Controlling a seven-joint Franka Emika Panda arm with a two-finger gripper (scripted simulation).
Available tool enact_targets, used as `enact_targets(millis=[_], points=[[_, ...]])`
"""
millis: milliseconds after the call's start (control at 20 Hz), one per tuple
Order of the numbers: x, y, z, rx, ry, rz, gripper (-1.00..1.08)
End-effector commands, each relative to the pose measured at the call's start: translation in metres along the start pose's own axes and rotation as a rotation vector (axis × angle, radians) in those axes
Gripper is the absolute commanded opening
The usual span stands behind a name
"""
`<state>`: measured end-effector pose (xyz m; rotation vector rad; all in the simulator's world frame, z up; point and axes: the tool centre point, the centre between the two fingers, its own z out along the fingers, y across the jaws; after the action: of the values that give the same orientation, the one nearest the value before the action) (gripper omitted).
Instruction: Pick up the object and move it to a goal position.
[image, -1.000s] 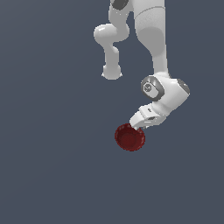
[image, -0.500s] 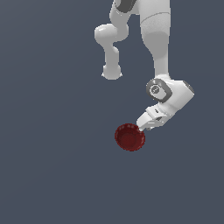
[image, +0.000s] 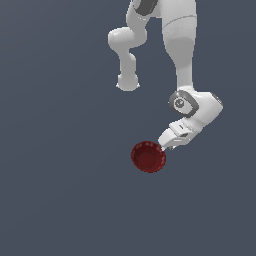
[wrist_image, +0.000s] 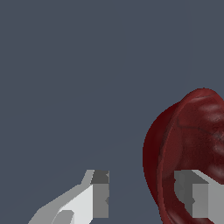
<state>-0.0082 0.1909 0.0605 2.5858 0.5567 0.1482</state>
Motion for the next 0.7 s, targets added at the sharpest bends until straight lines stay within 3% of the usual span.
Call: enact_targets(millis=[0,300,650], points=[[0.0,-0.001,0.0,0.0,0.001,0.0,0.28],[-0.004,0.016,0.008,-0.013,-0.021,0.016,0.28],[-0.004,0.016,0.02,-0.012,-0.02,0.015,0.28]])
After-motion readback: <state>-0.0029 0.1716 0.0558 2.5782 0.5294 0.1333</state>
